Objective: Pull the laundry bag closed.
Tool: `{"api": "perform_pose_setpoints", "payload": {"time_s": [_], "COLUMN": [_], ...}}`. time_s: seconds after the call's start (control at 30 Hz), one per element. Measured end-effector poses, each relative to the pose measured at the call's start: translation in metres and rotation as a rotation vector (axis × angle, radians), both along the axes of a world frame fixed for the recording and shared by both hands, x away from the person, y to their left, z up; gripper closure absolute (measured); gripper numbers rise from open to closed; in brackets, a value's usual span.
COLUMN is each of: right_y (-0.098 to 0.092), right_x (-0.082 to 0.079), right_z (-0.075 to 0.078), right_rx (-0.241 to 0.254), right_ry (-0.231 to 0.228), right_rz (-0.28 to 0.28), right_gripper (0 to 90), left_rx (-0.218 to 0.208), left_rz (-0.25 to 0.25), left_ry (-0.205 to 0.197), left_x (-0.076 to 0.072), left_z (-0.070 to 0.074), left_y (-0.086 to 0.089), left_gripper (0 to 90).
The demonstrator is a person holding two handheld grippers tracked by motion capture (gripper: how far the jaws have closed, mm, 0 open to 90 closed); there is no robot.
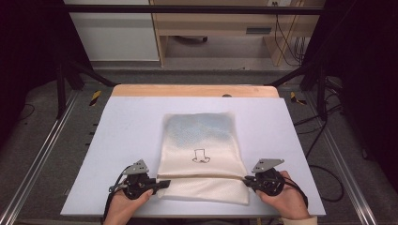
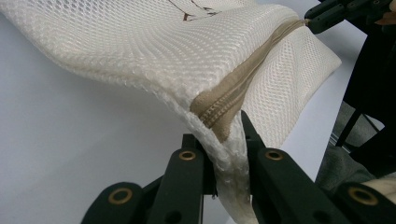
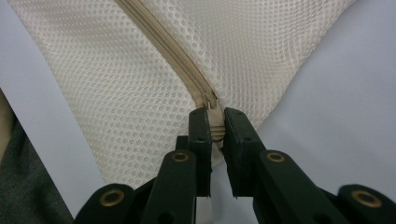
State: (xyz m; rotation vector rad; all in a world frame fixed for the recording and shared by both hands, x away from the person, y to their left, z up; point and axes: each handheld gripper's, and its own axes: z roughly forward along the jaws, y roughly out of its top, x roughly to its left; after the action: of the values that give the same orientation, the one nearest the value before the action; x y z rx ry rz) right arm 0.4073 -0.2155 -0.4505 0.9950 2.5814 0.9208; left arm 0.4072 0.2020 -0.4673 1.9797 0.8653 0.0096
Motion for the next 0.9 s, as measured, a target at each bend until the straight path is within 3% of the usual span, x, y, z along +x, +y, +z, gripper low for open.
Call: {"api": "perform_pose_setpoints", "payload": {"time_s": [0.13,0.2,0.23,0.3,0.33,0.37,0.47,0.53,0.57,0.63,0.77,0.8,0.9], "right_y": [0.001,0.002,0.002,0.004,0.006,0.006,0.010,0.015,0.015,0.020,0.025,0.027,0.030], "right_x": [0.000,0.000,0.000,0.000,0.000,0.000,0.003,0.006,0.006,0.010,0.017,0.022,0.026], "right_z": [-0.002,-0.003,-0.003,-0.002,0.001,0.001,0.008,0.017,0.017,0.030,0.046,0.055,0.062], "right_rx": [0.003,0.007,0.010,0.029,0.053,0.053,0.080,0.092,0.092,0.117,0.120,0.111,0.114], "right_ry": [0.004,0.019,0.022,0.006,-0.010,-0.010,-0.042,-0.092,-0.092,-0.113,-0.141,-0.157,-0.172], "right_rz": [-0.003,-0.006,-0.002,-0.020,-0.034,-0.034,-0.063,-0.103,-0.103,-0.132,-0.159,-0.161,-0.174], "right_gripper": [81.8,80.6,77.9,64.3,51.9,51.9,37.8,24.5,24.5,15.9,11.3,8.7,8.6], "left_rx": [0.005,0.022,0.039,0.039,0.054,0.054,0.070,0.093,0.093,0.130,0.133,0.149,0.179], "left_rz": [-0.001,0.004,0.029,0.047,0.076,0.076,0.117,0.146,0.146,0.169,0.173,0.168,0.152], "left_ry": [0.009,0.004,-0.002,-0.002,-0.021,-0.021,-0.057,-0.086,-0.086,-0.122,-0.127,-0.130,-0.134], "left_x": [-0.002,-0.003,-0.004,-0.006,-0.008,-0.008,-0.010,-0.010,-0.010,-0.008,-0.004,-0.002,0.003], "left_z": [0.001,0.001,0.003,0.005,0.007,0.007,0.013,0.020,0.020,0.030,0.040,0.044,0.054], "left_y": [-0.001,-0.001,-0.001,0.002,0.006,0.006,0.014,0.020,0.020,0.024,0.026,0.027,0.026], "left_gripper": [79.1,63.1,63.1,45.4,37.1,33.9,26.9,19.9,18.2,16.0,12.7,11.8,11.7]}}
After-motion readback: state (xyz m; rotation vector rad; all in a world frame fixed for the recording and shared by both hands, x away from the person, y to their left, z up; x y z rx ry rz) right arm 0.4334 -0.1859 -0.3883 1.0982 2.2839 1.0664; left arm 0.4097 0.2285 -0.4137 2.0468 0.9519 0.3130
